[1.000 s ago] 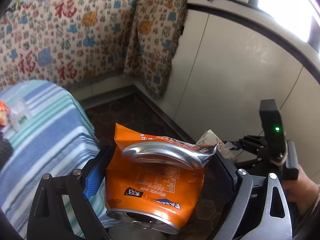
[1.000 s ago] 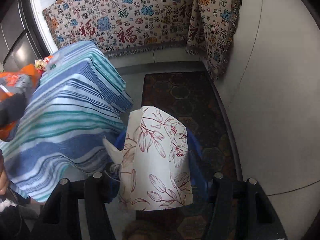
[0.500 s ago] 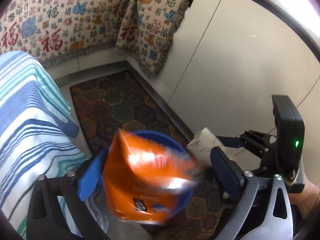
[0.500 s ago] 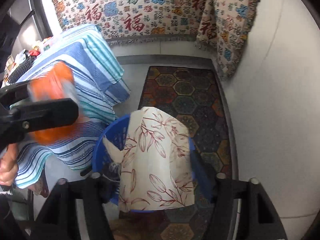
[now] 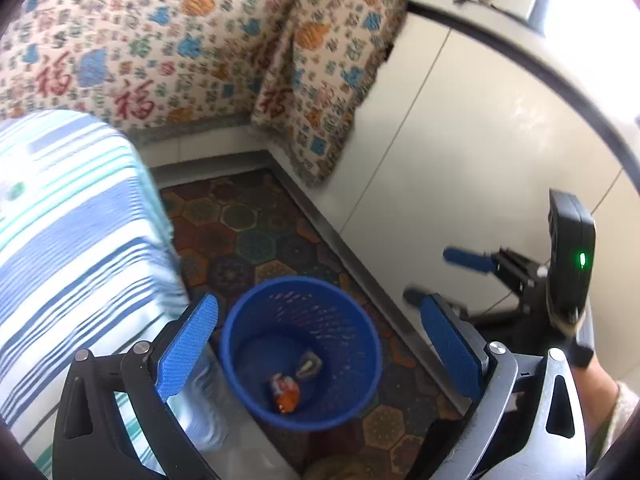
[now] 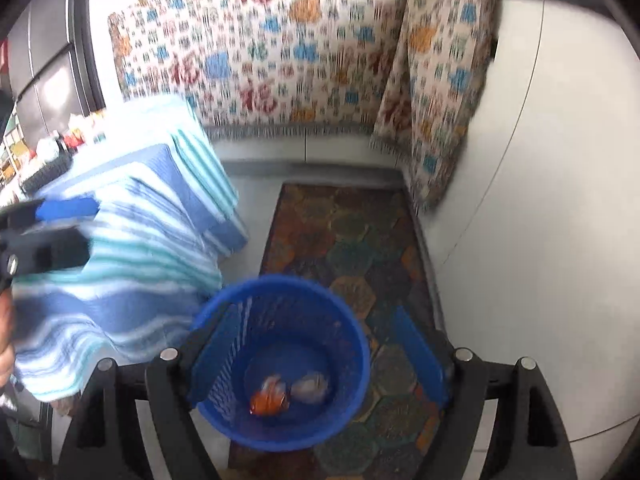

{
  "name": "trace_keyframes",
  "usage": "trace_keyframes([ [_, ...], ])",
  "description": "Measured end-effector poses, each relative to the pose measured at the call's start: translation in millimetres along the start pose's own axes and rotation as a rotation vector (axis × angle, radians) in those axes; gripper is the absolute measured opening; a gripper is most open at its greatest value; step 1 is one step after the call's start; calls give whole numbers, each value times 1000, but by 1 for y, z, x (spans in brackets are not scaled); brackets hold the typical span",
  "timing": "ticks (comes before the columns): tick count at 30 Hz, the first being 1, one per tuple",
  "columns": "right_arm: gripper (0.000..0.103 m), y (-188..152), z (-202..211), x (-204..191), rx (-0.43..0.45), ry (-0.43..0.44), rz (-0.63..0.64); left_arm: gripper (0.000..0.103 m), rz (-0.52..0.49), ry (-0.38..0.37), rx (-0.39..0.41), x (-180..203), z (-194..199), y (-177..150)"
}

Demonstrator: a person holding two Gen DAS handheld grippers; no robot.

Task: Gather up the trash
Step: 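Carry the can and paper bag to the blue wastebasket and release both, then grasp the white paper wrapper with the left tool while the right grasps the mesh sleeve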

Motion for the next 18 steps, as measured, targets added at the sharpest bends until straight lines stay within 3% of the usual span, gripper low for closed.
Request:
trace_keyframes([
  [5,82,36,30,-37,118,-1,26,101,-18,68,36,-29,66,-23],
  [9,82,57,43,-93,171,61,63,101,1,180,41,-78,118,-54],
  [14,82,68,48,-188,178,160,184,101,52,266,0,-145,169,-87],
  [18,82,69,43,-268,143,283,240,101,101,389,25,-206,219,-97],
])
Point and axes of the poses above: each gripper's, at about its wrist camera, not at the fingertips, and z roughly against the way its jaws point, x to its right, y to its top, the point moved 9 cm from there along -z, roughly the way its jaws point
